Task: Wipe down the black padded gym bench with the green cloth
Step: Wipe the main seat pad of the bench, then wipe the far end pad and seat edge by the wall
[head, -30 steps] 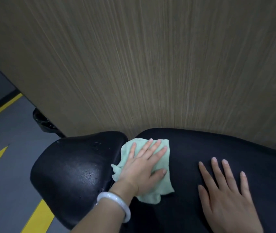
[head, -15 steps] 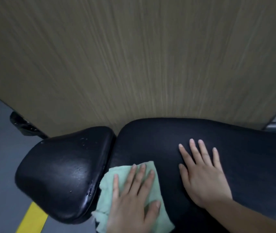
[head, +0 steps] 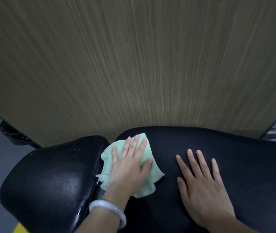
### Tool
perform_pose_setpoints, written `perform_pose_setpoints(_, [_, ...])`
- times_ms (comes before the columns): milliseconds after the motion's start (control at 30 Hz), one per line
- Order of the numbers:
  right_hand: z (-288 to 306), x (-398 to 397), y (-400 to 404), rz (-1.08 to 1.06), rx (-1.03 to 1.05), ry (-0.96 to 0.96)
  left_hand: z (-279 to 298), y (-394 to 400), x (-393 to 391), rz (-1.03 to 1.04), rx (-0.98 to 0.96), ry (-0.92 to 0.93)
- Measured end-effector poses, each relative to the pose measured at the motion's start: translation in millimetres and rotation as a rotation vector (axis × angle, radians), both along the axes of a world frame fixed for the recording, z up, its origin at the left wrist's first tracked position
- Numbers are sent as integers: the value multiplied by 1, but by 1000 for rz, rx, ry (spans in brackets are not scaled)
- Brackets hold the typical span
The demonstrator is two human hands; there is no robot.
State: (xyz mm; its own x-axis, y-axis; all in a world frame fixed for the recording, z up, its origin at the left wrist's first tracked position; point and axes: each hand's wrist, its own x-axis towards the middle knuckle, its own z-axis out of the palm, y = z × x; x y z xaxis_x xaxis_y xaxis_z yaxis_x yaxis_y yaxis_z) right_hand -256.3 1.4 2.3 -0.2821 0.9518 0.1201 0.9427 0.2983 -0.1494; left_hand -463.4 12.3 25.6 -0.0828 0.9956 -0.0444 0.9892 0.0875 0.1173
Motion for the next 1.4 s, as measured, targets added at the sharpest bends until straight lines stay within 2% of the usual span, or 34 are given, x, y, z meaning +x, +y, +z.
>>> perform_pose_setpoints(133, [3,2,-1,12,-29,-22,0,-12,16,126,26,-24])
perform_pose_setpoints(233, [3,4,-3,28,-61,-34,0,-34,21,116,30,-110])
perform_pose_setpoints(300, [7,3,-5,49,-49,18,3,-45,10,77,47,-255])
perform_pose_setpoints(367, [16,-9,-5,169,11,162,6,-54,-10,74,89,-349])
perform_pose_setpoints(433, [27,-39,-1,364,30,286,5,-66,-32,60,167,-231])
perform_pose_setpoints(533, [45,-100,8,609,-46,211,7,-82,-63,62,201,-88])
perform_pose_setpoints(600, [39,-128,14,613,-142,101,6,-91,-86,102,222,-13])
perform_pose_setpoints(767, [15,-149,10,519,-73,-5,-1,-115,-147,181,202,117])
perform_pose_setpoints(867, [12,-152,13,598,-65,30,-11,-126,-163,271,151,56])
perform_pose_setpoints(967, [15,-165,16,652,-63,58,-22,-127,-163,355,189,-30])
perform_pose_setpoints(1067, [12,-178,19,680,-105,266,-21,-127,-160,388,239,-65])
perform_pose_setpoints(1167, [17,-201,14,528,-94,703,-24,-128,-162,394,285,-74])
perform_pose_setpoints(1200, [18,-211,11,501,-89,812,-26,-127,-163,388,298,-83])
perform_pose_setpoints(1233, [17,-222,9,506,-79,828,-27,-127,-163,379,298,-90])
perform_pose_setpoints(1267, [17,-231,6,545,-49,768,-29,-127,-164,371,303,-94])
perform_pose_setpoints(1367, [14,-248,7,678,19,270,-34,-126,-166,352,341,-66])
perform_pose_setpoints(1400, [12,-249,10,681,-11,157,-35,-126,-166,351,347,-57])
